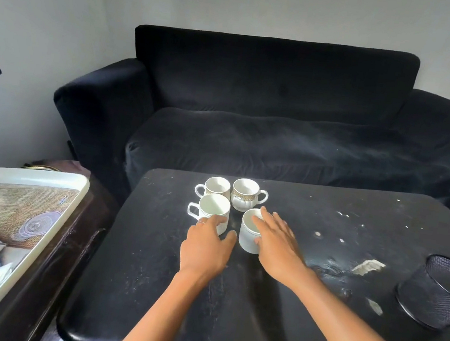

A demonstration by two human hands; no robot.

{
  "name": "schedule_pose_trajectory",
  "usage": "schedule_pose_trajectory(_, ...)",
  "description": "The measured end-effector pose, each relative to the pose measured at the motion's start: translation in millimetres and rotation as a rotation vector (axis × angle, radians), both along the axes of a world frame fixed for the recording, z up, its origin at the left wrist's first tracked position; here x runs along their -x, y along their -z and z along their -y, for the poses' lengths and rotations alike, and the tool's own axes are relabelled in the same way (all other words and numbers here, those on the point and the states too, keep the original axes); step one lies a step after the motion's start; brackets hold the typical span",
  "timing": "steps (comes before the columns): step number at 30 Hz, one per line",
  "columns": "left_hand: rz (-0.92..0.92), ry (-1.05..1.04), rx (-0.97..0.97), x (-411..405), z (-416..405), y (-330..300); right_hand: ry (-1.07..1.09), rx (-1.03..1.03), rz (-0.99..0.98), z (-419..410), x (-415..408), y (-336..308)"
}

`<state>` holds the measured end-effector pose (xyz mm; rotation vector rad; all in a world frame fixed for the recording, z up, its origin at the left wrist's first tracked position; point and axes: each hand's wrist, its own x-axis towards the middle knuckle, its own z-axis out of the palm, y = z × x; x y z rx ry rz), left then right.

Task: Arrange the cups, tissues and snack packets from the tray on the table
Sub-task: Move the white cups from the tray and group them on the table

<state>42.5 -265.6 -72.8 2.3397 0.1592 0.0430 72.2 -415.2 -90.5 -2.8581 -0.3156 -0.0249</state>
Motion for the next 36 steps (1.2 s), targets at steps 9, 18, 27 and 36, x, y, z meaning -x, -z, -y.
schedule_pose_trajectory(9,0.015,-0.132,0.232,-3,2,12,-0.015,0.044,0.080,0,-9,18)
schedule_pose_trajectory(18,0.016,-0.183,0.507,-6,6,15,0.522,-0.554,0.176,-44,22,13)
schedule_pose_trajectory(27,-0.036,-0.105,0.549,-9,4,27,0.532,-0.834,-0.068,-66,24,20)
schedule_pose_trajectory(36,-0.053,-0.037,0.519,-11,5,31,0.396,-0.783,-0.139,-51,10,28)
